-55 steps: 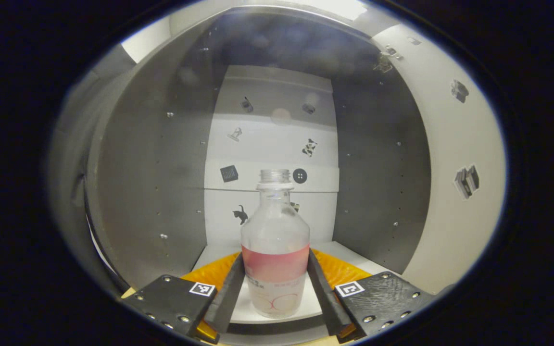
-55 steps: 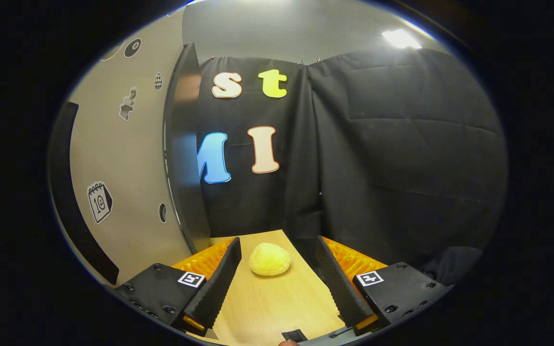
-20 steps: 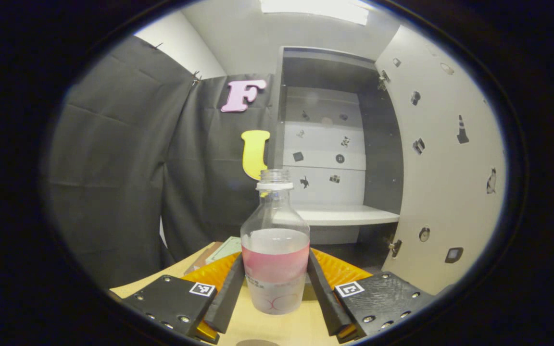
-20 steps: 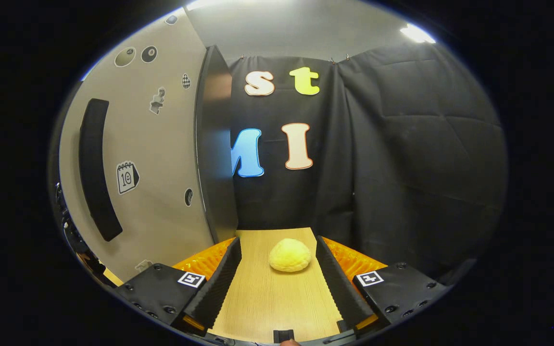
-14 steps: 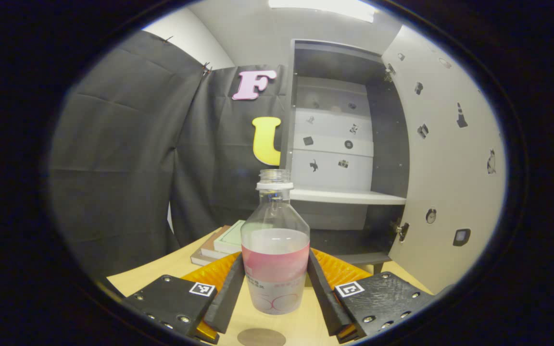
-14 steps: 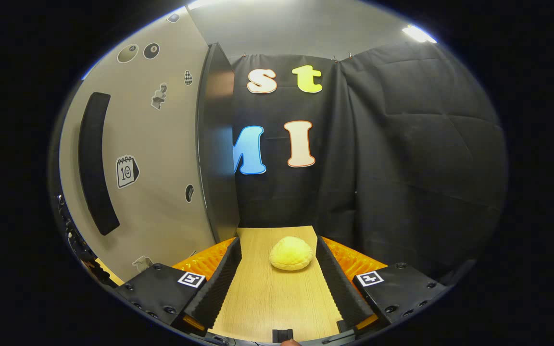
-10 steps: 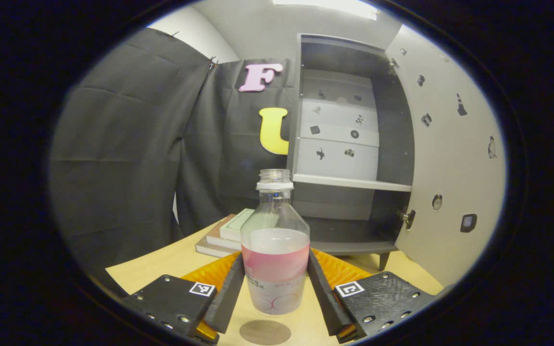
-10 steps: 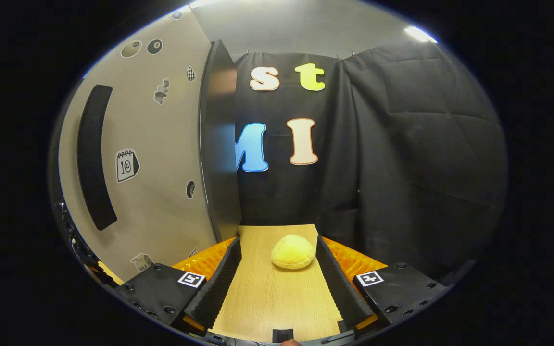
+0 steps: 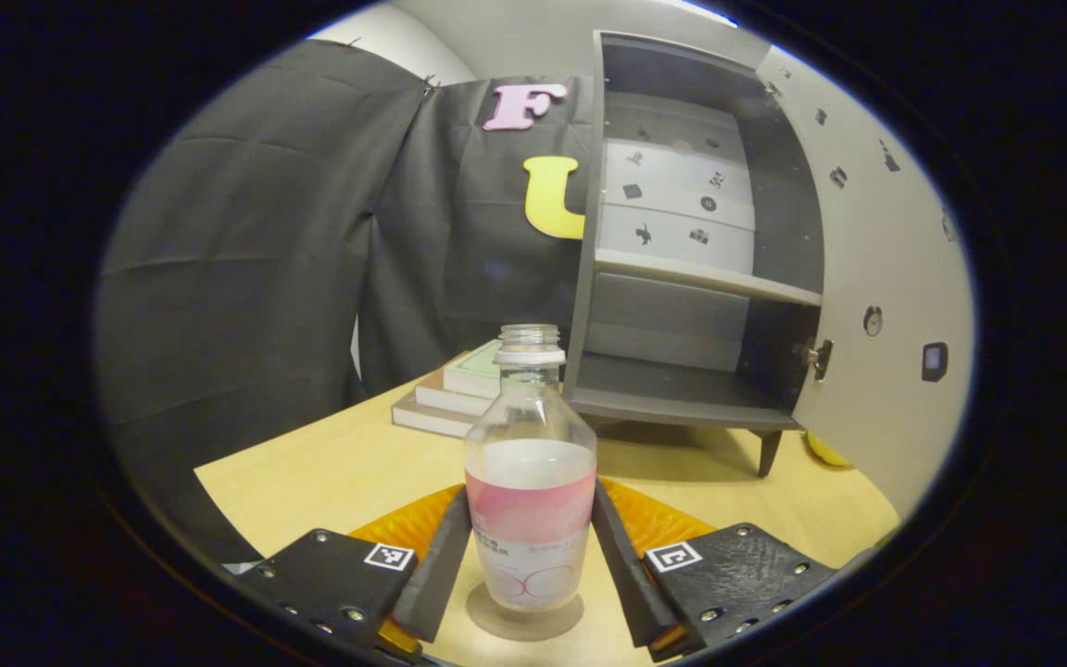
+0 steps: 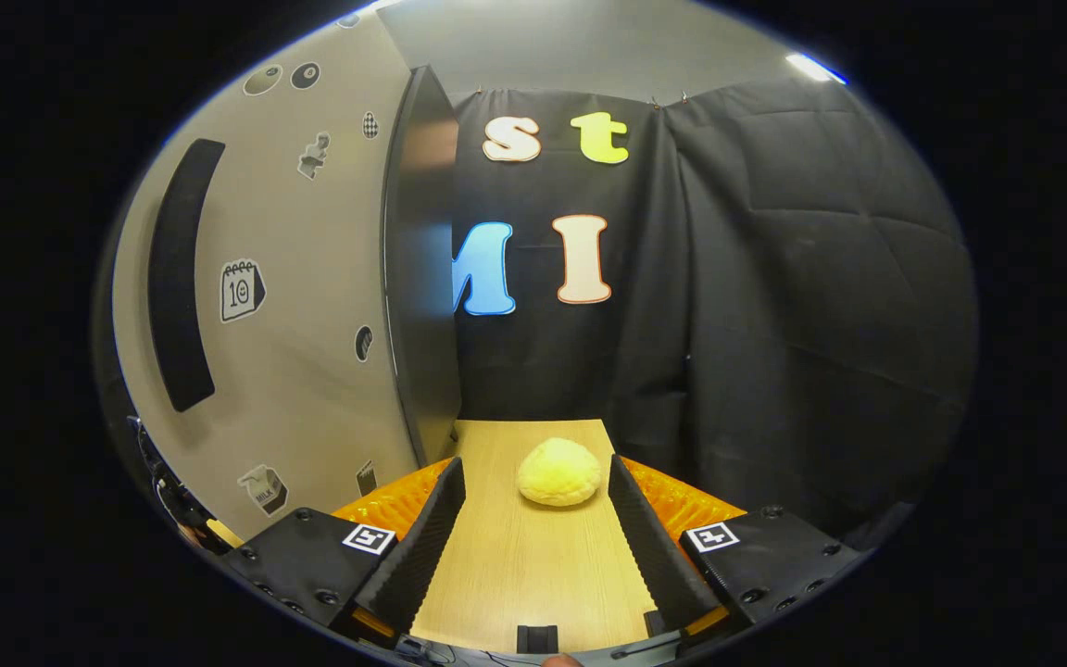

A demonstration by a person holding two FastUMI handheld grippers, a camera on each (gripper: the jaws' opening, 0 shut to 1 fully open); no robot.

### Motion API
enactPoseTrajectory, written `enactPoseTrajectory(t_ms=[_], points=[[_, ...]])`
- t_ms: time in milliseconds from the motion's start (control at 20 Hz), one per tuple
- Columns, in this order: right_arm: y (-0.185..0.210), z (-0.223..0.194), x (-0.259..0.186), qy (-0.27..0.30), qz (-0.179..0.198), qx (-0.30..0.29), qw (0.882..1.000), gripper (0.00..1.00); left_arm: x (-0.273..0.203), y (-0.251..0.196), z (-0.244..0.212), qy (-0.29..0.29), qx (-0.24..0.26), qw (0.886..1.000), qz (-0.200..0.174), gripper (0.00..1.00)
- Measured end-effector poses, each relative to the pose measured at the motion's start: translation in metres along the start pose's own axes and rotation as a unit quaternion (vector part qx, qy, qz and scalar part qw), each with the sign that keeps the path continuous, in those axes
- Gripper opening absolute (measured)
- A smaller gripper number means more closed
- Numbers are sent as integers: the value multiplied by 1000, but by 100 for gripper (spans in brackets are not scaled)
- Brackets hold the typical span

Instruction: Open the cabinet door with the right hand, grasp the bottle in the cabinet with the left hand and place it on the coaster, then close the cabinet door with the right hand.

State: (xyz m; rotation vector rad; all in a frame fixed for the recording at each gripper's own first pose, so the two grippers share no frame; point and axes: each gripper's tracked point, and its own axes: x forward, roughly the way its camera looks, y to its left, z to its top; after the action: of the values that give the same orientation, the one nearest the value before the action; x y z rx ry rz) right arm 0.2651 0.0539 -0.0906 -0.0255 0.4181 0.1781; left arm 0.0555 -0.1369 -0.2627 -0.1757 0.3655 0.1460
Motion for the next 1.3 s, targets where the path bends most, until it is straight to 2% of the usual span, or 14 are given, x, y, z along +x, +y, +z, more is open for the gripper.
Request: enactPoseTrajectory(t_ms=[350, 400, 550, 700, 750, 850, 900, 950, 1000, 1050, 1250, 1300], points=[[9, 2, -3, 3, 6, -14, 1000, 98, 7, 3, -41, 14, 2, 1000, 15, 73], [10, 3, -2, 3, 7, -16, 1000, 98, 5, 3, -45, 14, 1, 1000, 15, 76], [16, 5, -2, 1, 13, -20, 1000, 98, -2, 2, -48, 5, 8, 1000, 22, 74], [21, 1, 0, 3, 18, -25, 1000, 98, -8, 0, -51, 12, 12, 1000, 25, 76], [24, 1, 0, 3, 22, -26, 999, 99, -10, 0, -51, 12, 12, 1000, 26, 73], [27, 0, 1, 4, 24, -28, 999, 99, -14, 0, -53, 14, 10, 999, 28, 76], [27, -1, 1, 4, 24, -29, 999, 99, -15, 2, -52, 14, 13, 999, 33, 73], [28, -1, 1, 3, 25, -29, 999, 99, -16, 1, -51, 15, 15, 999, 31, 75], [27, -2, 1, 3, 26, -27, 999, 99, -17, 0, -50, 13, 17, 999, 32, 86], [28, -1, 1, 3, 27, -25, 999, 99, -17, -1, -48, 13, 21, 999, 32, 89], [27, 2, -1, -2, 30, -24, 999, 99, -25, -7, -37, 6, 41, 999, 32, 89], [26, 2, -1, -3, 32, -22, 999, 99, -29, -7, -33, 4, 49, 998, 35, 87]])
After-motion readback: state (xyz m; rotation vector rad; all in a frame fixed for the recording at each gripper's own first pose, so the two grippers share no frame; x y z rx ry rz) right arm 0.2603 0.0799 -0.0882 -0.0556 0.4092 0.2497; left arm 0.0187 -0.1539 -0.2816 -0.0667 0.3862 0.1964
